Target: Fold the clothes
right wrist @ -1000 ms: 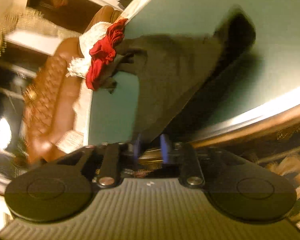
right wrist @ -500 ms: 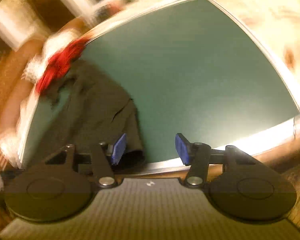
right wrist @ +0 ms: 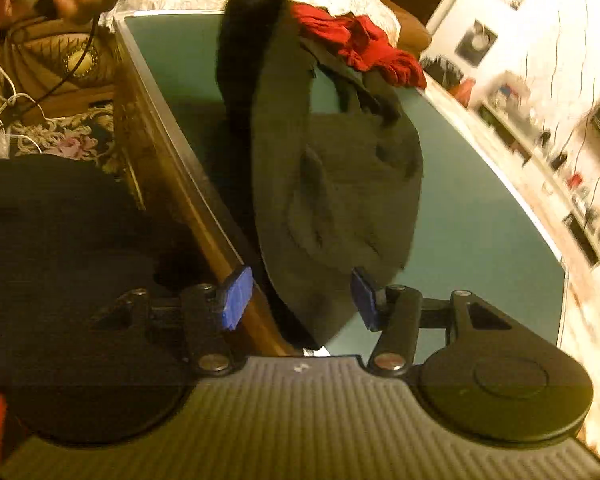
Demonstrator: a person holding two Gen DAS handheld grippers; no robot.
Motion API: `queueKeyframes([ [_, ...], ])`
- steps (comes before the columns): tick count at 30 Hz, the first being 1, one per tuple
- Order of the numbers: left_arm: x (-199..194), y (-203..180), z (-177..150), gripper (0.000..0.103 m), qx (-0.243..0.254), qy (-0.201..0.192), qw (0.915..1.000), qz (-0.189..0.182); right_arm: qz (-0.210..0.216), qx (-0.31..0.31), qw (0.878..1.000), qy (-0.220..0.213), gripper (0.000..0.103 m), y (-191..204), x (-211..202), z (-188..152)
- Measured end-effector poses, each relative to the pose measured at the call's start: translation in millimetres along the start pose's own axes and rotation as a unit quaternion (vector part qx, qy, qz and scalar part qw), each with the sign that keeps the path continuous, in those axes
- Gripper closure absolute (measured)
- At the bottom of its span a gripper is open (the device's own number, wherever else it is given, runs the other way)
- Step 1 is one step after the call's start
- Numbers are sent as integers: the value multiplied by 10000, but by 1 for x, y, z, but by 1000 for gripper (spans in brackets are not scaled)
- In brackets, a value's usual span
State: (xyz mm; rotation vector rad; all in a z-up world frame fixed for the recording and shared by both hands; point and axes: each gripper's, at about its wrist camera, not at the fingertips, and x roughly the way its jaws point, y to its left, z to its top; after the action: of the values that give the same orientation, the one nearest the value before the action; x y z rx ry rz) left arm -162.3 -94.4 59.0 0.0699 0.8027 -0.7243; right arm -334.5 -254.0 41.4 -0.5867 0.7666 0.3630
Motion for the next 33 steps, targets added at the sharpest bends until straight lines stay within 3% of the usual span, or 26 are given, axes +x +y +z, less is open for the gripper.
queueKeyframes([
  [6,-1,2,-2,96,-106,39,9999,-43,-536,-207,9983,-12,39,32,23,-3],
  [10,-6,8,-5,96,-222,52,9997,-64,-715,-246,9969,211,41,22,38,-8],
  [11,-7,9,-6,96,-229,60,9997,-55,-669,-241,9972,245,56,20,40,-9],
  [12,-7,9,-8,97,-235,79,9997,-49,-639,-238,9973,275,80,18,42,-10],
  [14,-10,7,-11,98,-233,85,9997,0,-646,-242,9971,323,98,15,45,-8],
  [17,-22,3,-6,99,-257,53,9996,53,-928,-290,9949,252,99,14,38,-3],
  [19,-39,-1,5,99,-195,-53,9998,6,-1184,37,9930,32,99,3,16,7],
  [22,-70,-15,39,98,30,-317,9994,-126,-1510,693,9850,-468,99,-30,-33,31],
  [27,-135,-42,137,98,194,-890,9954,-301,-1803,1651,9615,-1257,99,-105,-122,90],
  [33,-244,-91,240,98,540,-1847,9811,-202,-2086,2259,9248,-2241,99,-168,-242,154],
])
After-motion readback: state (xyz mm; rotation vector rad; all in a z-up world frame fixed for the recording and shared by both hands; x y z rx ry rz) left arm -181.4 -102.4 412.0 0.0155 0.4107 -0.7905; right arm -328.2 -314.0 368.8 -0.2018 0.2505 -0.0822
